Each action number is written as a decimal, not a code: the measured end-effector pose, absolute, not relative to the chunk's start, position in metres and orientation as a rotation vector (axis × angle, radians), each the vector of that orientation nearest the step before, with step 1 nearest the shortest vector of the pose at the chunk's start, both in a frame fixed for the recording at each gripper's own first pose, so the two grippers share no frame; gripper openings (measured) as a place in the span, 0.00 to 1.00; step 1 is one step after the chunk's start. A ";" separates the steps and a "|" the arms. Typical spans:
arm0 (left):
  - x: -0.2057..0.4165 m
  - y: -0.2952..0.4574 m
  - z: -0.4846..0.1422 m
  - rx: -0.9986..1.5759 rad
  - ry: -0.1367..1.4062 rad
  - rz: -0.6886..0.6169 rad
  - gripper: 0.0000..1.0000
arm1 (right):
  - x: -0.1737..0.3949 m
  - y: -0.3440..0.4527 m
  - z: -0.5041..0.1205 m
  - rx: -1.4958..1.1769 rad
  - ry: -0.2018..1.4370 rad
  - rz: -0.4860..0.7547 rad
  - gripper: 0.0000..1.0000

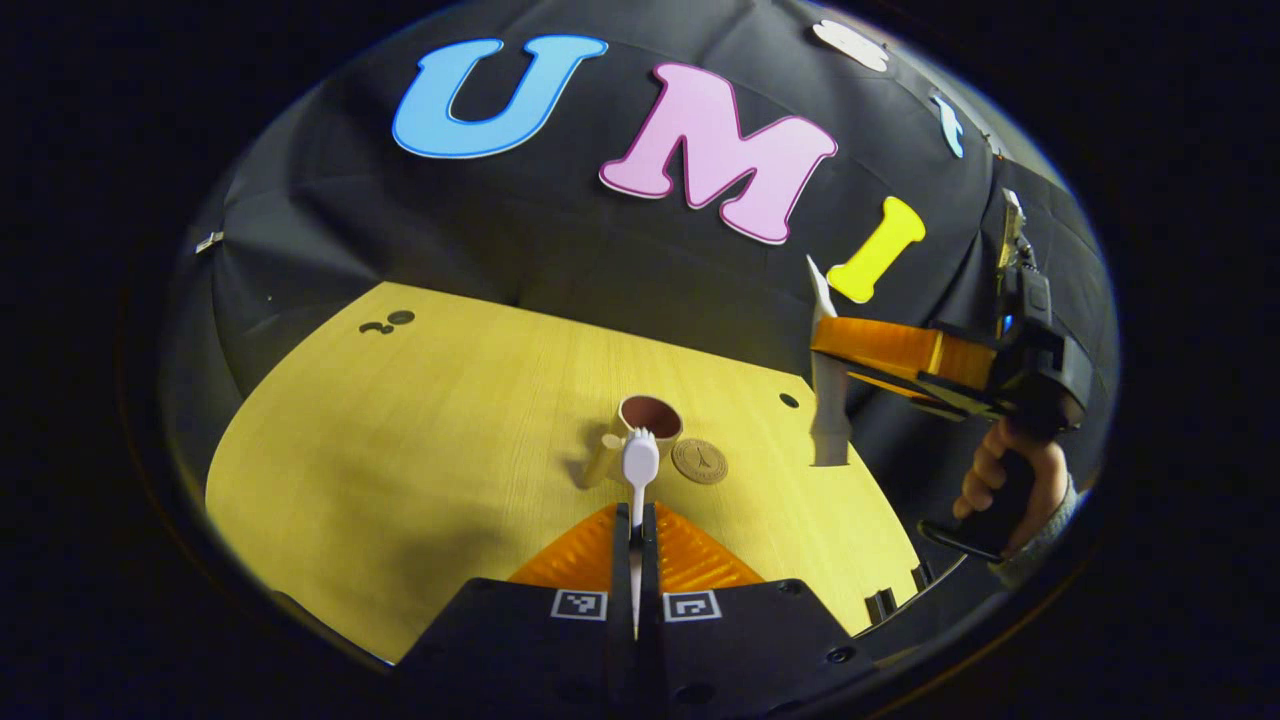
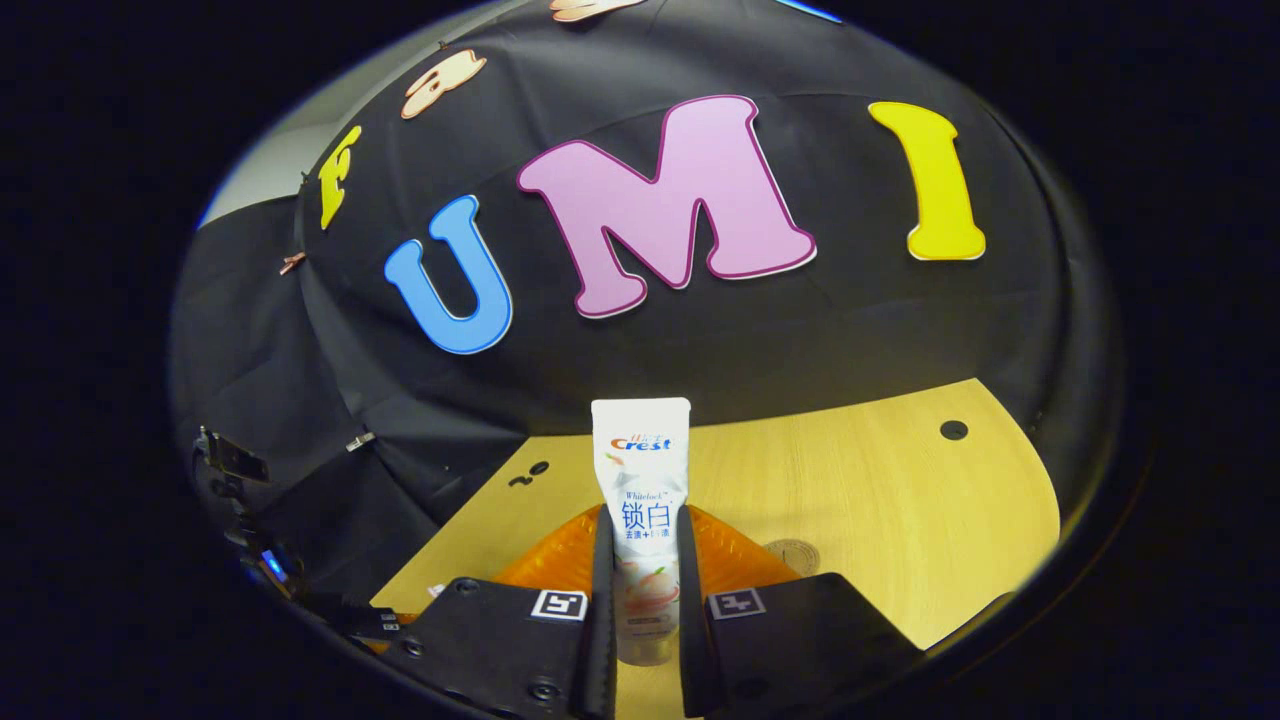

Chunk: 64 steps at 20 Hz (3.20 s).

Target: Put the toothbrush and toothpaste on the desktop into the cup, then pick up the cup and place it on the coaster on the desktop.

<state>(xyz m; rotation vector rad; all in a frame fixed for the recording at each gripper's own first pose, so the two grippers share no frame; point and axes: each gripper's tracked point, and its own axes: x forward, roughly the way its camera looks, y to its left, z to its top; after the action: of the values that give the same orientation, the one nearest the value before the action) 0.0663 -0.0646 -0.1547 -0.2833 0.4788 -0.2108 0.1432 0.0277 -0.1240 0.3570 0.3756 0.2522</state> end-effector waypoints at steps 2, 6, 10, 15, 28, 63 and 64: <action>0.064 -0.059 -0.144 -0.279 0.458 -0.203 0.06 | 0.162 0.034 -0.127 0.366 0.355 0.255 0.29; 0.066 -0.052 -0.134 -0.274 0.432 -0.196 0.06 | 0.206 0.039 -0.148 0.364 0.334 0.238 0.29; 0.070 -0.056 -0.132 -0.281 0.398 -0.204 0.06 | 0.240 0.047 -0.171 0.378 0.312 0.239 0.29; 0.081 -0.060 -0.134 -0.275 0.386 -0.187 0.06 | 0.262 0.063 -0.200 0.340 0.297 0.266 0.29; 0.075 -0.061 -0.126 -0.280 0.420 -0.145 0.06 | 0.260 0.076 -0.266 0.229 0.443 0.287 0.29; 0.179 -0.136 -0.067 -0.163 0.221 -0.364 0.06 | 0.076 0.011 -0.269 0.262 0.711 0.300 0.48; 0.185 -0.141 -0.063 -0.154 0.205 -0.376 0.06 | 0.063 0.007 -0.270 0.261 0.719 0.293 0.48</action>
<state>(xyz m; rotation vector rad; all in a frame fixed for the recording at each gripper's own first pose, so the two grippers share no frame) 0.1849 -0.1410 -0.0629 -0.1536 0.2047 -0.3761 0.0634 0.0067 -0.2697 0.2609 0.7191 0.2930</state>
